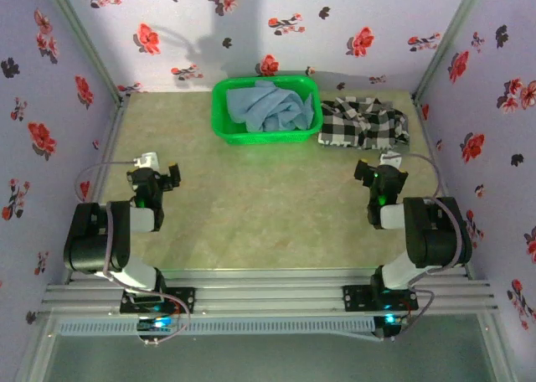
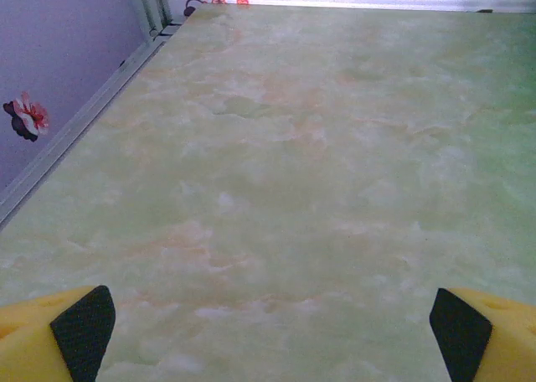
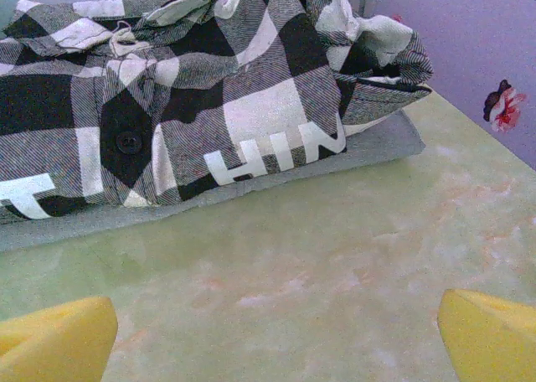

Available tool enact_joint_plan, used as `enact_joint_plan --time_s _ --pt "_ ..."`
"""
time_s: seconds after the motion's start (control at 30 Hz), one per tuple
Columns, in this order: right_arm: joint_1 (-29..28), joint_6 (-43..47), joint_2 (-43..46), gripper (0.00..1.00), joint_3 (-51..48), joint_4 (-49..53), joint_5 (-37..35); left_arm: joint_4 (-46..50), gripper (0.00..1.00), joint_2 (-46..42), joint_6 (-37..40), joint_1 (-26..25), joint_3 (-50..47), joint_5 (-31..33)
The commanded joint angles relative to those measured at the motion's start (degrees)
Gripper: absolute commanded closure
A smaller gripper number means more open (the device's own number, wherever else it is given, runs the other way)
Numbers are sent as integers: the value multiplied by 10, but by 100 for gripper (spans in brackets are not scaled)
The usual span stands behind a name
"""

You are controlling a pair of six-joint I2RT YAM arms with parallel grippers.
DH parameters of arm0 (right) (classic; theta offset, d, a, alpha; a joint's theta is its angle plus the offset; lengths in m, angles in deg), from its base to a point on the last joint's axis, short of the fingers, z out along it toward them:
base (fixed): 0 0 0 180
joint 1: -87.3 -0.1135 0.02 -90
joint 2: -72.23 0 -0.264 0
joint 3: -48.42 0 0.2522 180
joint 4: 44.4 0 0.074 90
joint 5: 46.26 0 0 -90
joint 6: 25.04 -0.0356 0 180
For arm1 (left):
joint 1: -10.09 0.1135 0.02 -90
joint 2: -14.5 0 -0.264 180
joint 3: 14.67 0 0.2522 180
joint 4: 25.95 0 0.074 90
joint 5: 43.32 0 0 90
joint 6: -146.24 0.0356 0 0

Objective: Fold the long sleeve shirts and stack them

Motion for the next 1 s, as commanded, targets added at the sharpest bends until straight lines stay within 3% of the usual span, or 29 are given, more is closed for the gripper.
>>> enact_joint_plan --time_s 0.0,0.7,0.77,0.9,0.97 --pt "-3 -2 5 1 -5 -10 -13 -23 0 -1 -5 -4 -2 9" --pt "-4 8 16 1 -5 -12 1 7 0 -13 8 -4 9 -20" --pt "-21 23 77 1 20 99 -5 76 0 -64 15 -9 23 -22" --pt "-46 -49 200 1 107 382 -25 317 0 -175 21 -34 119 -10" --pt "-53 -89 233 1 153 511 -12 431 0 -192 -32 -54 189 14"
